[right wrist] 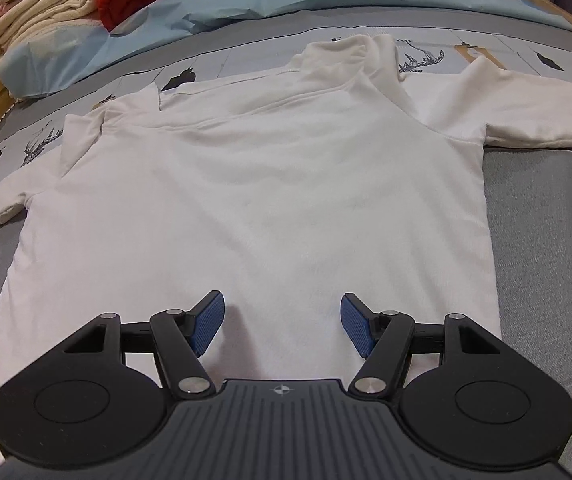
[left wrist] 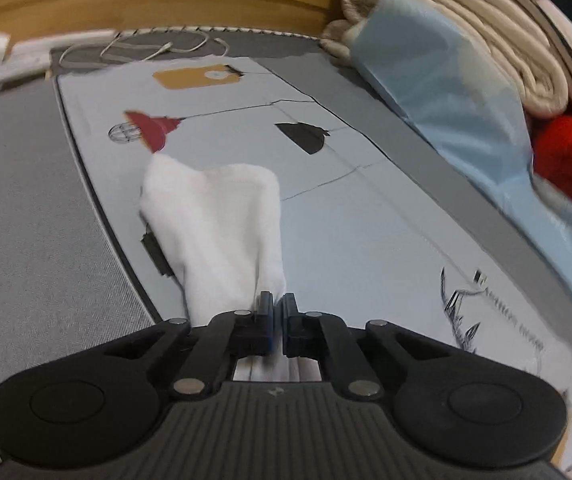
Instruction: Fold small clothes
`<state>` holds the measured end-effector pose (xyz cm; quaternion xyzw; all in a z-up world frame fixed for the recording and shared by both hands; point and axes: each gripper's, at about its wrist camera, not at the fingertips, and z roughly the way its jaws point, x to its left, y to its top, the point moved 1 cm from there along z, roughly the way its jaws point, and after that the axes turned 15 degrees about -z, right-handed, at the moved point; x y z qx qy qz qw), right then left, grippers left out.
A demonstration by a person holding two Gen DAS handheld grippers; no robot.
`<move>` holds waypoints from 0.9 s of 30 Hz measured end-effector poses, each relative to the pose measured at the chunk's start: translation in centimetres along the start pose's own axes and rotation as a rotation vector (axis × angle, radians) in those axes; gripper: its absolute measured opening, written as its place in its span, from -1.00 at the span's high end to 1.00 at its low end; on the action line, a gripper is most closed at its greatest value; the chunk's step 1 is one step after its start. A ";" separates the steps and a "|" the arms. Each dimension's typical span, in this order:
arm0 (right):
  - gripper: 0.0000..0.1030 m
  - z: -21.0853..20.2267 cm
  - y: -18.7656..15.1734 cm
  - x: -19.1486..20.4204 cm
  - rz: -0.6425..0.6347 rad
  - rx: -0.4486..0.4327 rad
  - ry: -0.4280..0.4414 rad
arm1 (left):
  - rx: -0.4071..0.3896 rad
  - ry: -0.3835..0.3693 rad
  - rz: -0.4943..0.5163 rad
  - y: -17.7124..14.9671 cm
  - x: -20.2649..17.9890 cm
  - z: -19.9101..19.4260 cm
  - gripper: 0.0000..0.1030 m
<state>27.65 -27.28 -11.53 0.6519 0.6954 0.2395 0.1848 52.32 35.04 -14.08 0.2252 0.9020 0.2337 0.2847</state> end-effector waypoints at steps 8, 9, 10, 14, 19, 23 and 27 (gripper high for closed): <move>-0.29 -0.6 0.2 -0.3 0.032 0.000 0.016 | -0.061 -0.157 0.041 0.3 -4.0 -7.6 1.00; -0.29 -0.6 0.2 -0.4 0.037 -0.002 0.018 | -0.042 -0.238 0.065 -0.2 -5.7 -9.7 1.00; -0.29 -0.8 0.2 -0.5 0.042 -0.004 0.020 | -0.019 -0.329 0.095 -1.0 -7.5 -12.0 1.00; -0.29 -1.2 0.5 -0.8 0.066 -0.022 0.023 | 0.096 -0.641 0.306 -8.3 -14.1 -21.3 1.00; -0.29 -1.7 0.6 -1.2 0.075 -0.039 0.016 | 0.491 -0.775 0.569 -24.4 -16.8 -25.3 0.85; -0.29 -2.0 0.6 -2.2 0.118 -0.042 0.023 | 0.676 -0.588 0.547 -29.7 -13.5 -22.8 0.47; -0.29 -3.2 0.5 -3.7 0.182 -0.089 0.059 | 0.499 -0.422 0.448 -26.4 -8.5 -22.6 -0.22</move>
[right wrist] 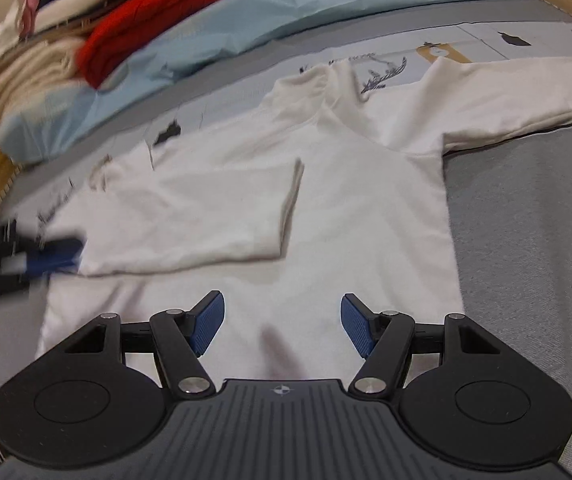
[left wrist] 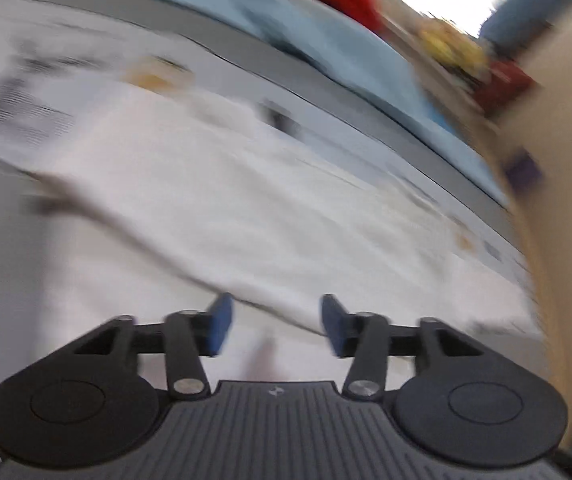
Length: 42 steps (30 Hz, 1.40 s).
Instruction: Fold small clothes
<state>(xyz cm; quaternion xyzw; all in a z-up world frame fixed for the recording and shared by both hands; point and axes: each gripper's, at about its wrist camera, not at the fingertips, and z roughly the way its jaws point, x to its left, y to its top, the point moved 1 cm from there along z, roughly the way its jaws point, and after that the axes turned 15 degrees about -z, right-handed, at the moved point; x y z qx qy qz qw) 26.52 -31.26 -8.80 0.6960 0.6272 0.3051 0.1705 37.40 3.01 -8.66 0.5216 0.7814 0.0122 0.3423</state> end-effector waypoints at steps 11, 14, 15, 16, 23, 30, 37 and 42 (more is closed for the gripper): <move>-0.06 2.6 4.6 -0.6 -0.028 -0.074 0.109 | -0.070 0.235 0.125 2.7 5.6 0.6 -0.49; 0.14 6.4 5.4 0.8 -0.117 -0.008 0.051 | -0.051 0.246 0.150 3.1 6.1 2.6 -0.49; 0.14 7.6 5.7 1.3 -0.149 0.014 0.008 | -0.047 0.256 0.127 3.4 6.5 3.2 -0.49; 0.14 8.5 6.0 1.7 -0.175 0.029 -0.028 | -0.038 0.253 0.087 4.0 7.0 3.6 -0.49; 0.94 10.7 7.0 6.7 -0.465 0.089 -0.205 | -0.155 0.314 -0.099 6.8 9.0 3.4 -0.49; 0.94 3.8 13.4 11.0 -0.539 -0.209 -0.126 | -0.154 0.358 -0.005 6.3 7.9 4.2 -0.49; 0.94 4.7 15.3 3.9 -0.425 -0.188 -0.112 | -0.171 0.439 0.064 5.9 7.9 4.9 -0.63; 0.93 12.2 9.8 -3.4 -0.313 0.032 -0.181 | -0.154 0.448 0.068 6.1 8.0 4.8 -0.65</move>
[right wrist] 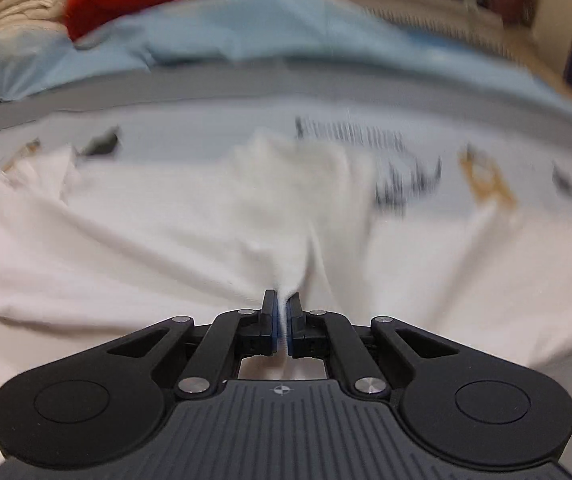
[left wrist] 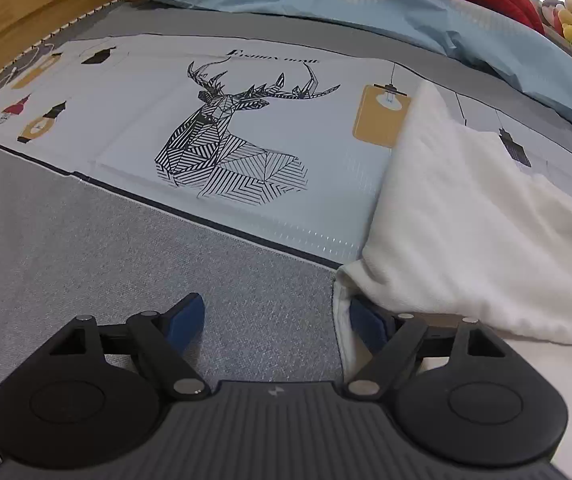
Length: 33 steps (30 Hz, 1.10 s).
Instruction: Fold small clothes
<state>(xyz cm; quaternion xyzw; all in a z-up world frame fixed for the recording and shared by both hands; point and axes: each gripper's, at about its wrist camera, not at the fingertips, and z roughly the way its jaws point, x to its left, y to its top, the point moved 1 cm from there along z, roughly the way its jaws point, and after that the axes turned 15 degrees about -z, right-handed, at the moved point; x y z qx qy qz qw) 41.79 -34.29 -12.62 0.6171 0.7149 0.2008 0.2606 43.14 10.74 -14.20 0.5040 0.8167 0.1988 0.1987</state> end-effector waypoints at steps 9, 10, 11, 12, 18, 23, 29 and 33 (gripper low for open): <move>0.93 -3.5 1.7 -0.9 0.081 -0.194 0.092 | -0.001 -0.099 -0.095 1.5 1.3 -1.7 -0.64; 0.92 -4.0 1.9 -1.1 0.101 -0.210 0.114 | -0.001 -0.108 -0.100 1.6 1.3 -1.7 -0.64; 0.91 -4.4 2.4 -0.8 0.108 -0.232 0.135 | -0.002 -0.117 -0.110 1.6 1.2 -1.7 -0.64; 0.88 -4.8 2.7 -0.9 0.101 -0.247 0.135 | -0.002 -0.129 -0.119 1.6 1.1 -1.6 -0.64; -0.22 -4.0 1.7 -1.6 0.083 -0.152 -0.054 | 0.005 -0.137 -0.142 1.6 0.6 -1.3 -0.64; -0.17 -5.1 0.5 -1.9 0.072 -0.106 0.070 | 0.025 -0.170 -0.134 2.3 0.7 -2.1 -0.64; -0.06 -2.4 -1.3 0.9 0.111 0.057 0.139 | 0.071 -0.313 -0.140 2.6 0.7 -3.4 -0.64; 0.66 -2.7 -0.8 2.7 0.049 0.017 0.089 | 0.155 -0.386 -0.123 1.8 -1.2 -2.8 -0.28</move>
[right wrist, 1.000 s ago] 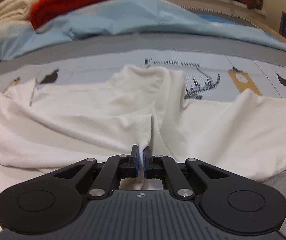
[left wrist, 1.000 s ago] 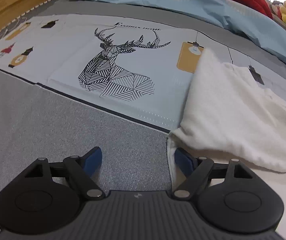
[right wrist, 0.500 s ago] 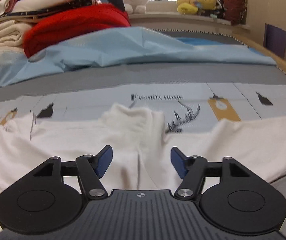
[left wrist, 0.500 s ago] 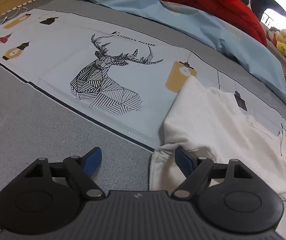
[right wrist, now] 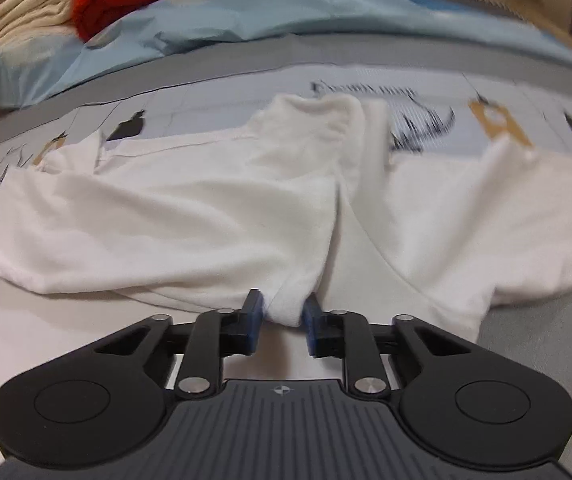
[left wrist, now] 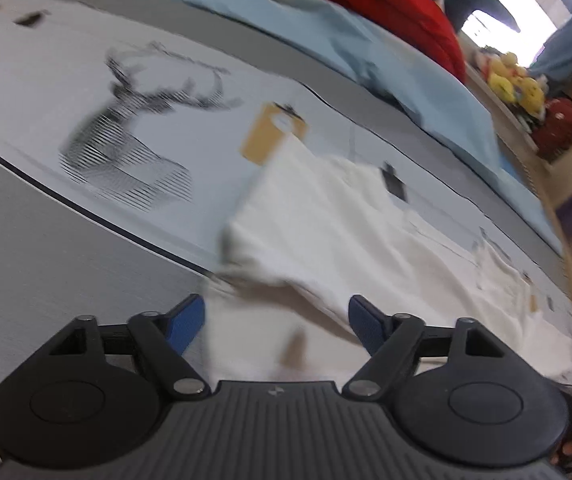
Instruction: Fold small clothes
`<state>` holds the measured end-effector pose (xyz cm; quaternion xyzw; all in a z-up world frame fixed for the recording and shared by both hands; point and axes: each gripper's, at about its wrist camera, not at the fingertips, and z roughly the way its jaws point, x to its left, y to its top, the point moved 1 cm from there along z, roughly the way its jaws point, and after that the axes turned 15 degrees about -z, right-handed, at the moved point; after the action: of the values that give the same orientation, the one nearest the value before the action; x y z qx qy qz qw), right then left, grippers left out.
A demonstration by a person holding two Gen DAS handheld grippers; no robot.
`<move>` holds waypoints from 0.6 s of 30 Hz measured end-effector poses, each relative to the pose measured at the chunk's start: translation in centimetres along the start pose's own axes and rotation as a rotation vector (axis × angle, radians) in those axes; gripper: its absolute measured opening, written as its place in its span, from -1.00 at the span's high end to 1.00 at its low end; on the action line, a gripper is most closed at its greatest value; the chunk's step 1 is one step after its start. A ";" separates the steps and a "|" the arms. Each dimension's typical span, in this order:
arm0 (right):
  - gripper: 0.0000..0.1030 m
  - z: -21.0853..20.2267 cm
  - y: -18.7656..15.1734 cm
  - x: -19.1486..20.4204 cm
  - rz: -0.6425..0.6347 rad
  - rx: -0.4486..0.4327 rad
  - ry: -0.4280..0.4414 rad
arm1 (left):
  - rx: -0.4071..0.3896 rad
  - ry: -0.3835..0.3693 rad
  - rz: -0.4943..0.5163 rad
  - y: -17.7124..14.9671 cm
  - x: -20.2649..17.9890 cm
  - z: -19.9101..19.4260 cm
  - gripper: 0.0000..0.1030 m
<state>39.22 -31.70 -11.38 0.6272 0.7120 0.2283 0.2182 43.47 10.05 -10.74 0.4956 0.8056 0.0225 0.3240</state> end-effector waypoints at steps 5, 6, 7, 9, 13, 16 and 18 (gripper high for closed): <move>0.68 -3.0 1.7 1.0 -0.038 -0.133 -0.033 | -0.008 -0.025 -0.075 -0.2 -0.5 1.5 0.88; 0.68 -3.3 2.0 1.0 -0.034 -0.148 -0.027 | -0.017 -0.038 -0.105 -0.1 -0.4 1.6 1.00; 0.68 -3.7 2.2 1.1 -0.028 -0.163 -0.021 | -0.030 -0.054 -0.138 0.1 -0.2 1.6 1.00; 0.69 -4.4 2.7 1.1 -0.020 -0.207 -0.013 | -0.080 -0.074 -0.215 0.8 0.2 1.1 1.00; 0.71 -8.6 4.4 1.0 0.003 -0.402 0.027 | -0.171 -0.019 -0.275 1.6 1.0 0.4 1.00; 0.70 -9.9 4.7 0.6 -0.057 -0.400 0.018 | -0.134 0.016 -0.257 1.5 1.8 1.1 1.00; 0.69 -6.8 3.5 -0.7 -0.071 -0.237 0.044 | -0.110 0.057 -0.229 1.4 2.1 1.7 1.00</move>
<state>38.05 -32.36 -3.83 0.5663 0.7063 0.3167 0.2831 44.81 11.94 -12.59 0.3809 0.8633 0.0435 0.3281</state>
